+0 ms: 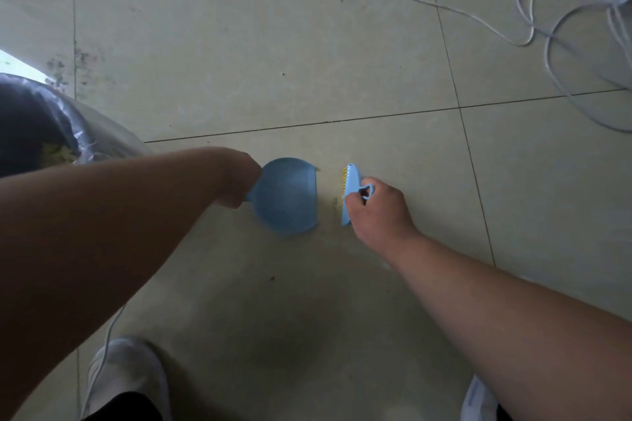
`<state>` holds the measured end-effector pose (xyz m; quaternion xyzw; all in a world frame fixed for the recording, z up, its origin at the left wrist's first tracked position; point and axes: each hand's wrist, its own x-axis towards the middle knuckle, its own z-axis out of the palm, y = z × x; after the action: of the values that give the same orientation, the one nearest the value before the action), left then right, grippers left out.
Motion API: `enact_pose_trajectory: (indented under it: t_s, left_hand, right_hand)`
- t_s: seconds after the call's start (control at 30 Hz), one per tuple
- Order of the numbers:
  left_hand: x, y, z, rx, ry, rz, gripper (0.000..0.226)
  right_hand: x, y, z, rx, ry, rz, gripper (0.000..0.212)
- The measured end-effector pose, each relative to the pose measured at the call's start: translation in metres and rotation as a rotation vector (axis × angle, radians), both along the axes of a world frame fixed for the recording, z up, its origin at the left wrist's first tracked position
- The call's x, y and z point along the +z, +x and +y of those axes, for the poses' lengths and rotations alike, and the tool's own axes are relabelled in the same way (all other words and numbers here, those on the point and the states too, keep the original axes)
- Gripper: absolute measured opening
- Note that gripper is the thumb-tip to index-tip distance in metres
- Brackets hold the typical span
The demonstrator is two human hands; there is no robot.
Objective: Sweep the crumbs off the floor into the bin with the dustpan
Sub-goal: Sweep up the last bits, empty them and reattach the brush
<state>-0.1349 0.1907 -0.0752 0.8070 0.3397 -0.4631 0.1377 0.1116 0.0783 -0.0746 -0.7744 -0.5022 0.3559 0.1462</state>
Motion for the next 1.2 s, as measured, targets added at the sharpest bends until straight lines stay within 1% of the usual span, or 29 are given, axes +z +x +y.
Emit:
enact_pose_trajectory:
  t_s: [0.1,0.23,0.3,0.4,0.47,0.63,0.73,0.8,0.87,0.93,1.07,1.13,1.2]
  left_hand:
    - [-0.004,0.007,0.0,-0.064,-0.047,0.034,0.029]
    - [-0.008,0.01,0.001,-0.105,-0.079,0.056,0.023]
    - [-0.012,0.006,0.001,-0.088,-0.075,0.019,0.023]
    - [-0.012,-0.001,0.001,0.031,-0.053,-0.059,0.025]
    - [-0.008,0.0,0.003,0.133,-0.034,-0.146,0.025]
    - [0.019,0.007,0.017,0.383,-0.003,-0.326,0.022]
    - [0.044,0.009,0.032,0.467,0.006,-0.393,0.018]
    - [0.062,0.01,0.042,0.538,0.012,-0.426,0.015]
    - [0.082,0.013,0.051,0.532,0.045,-0.451,0.007]
    - [0.105,0.017,0.06,0.532,0.076,-0.461,0.014]
    - [0.164,0.033,0.074,0.677,0.059,-0.551,0.009]
    - [0.201,0.043,0.076,0.73,0.046,-0.601,0.014]
    - [0.24,0.053,0.077,0.757,0.056,-0.65,0.018]
  right_hand:
    - [-0.001,-0.017,0.004,0.021,-0.019,0.053,0.025]
    - [-0.001,-0.035,0.01,0.057,-0.044,0.124,0.022]
    - [0.001,-0.039,0.011,0.063,-0.039,0.155,0.023]
    - [0.007,-0.041,0.011,0.123,-0.023,0.199,0.029]
    - [0.011,-0.037,0.012,0.114,0.015,0.22,0.029]
    - [0.023,-0.019,0.04,-0.178,0.124,0.26,0.03]
    - [0.041,-0.011,0.063,-0.408,0.136,0.382,0.03]
    - [0.06,-0.005,0.075,-0.516,0.139,0.464,0.023]
    - [0.084,0.001,0.085,-0.538,0.167,0.509,0.019]
    - [0.109,0.007,0.091,-0.537,0.215,0.553,0.023]
    - [0.163,0.02,0.104,-0.581,0.308,0.641,0.015]
    - [0.196,0.025,0.107,-0.598,0.356,0.674,0.014]
    - [0.231,0.031,0.107,-0.598,0.4,0.693,0.017]
